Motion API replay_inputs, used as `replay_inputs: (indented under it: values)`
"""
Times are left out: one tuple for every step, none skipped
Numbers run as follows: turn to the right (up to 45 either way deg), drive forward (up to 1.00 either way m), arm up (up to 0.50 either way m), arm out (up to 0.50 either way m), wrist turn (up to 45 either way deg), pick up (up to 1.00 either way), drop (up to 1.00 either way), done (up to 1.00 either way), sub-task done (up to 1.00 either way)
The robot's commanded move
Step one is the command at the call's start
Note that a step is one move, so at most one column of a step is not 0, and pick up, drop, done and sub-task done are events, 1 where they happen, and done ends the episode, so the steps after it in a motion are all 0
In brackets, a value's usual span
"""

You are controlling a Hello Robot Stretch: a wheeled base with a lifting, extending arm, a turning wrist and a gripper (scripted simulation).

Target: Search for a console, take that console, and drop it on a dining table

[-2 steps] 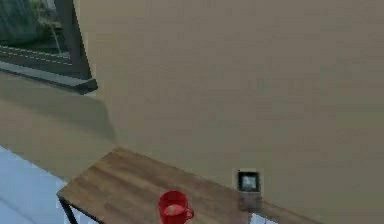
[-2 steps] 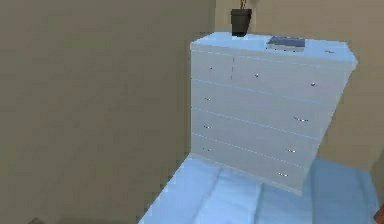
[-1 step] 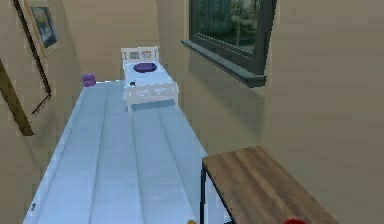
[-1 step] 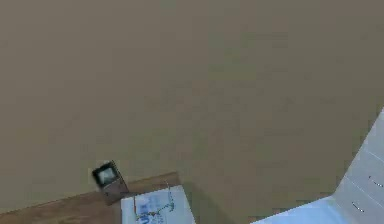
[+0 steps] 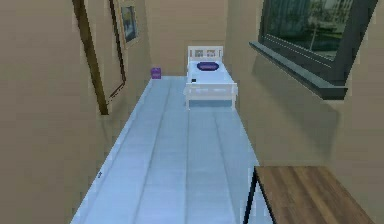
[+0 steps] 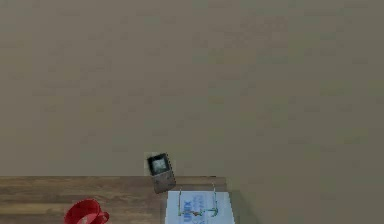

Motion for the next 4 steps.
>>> replay_inputs:
  values:
    - [0.0,0.00,0.50,0.00,0.0,0.00,0.00,0.00,0.00]
    - [0.0,0.00,0.34,0.00,0.0,0.00,0.00,0.00,0.00]
    - [0.0,0.00,0.00,0.26,0.0,0.00,0.00,0.00,0.00]
    - [0.0,0.00,0.00,0.00,45.0,0.00,0.00,0.00,0.00]
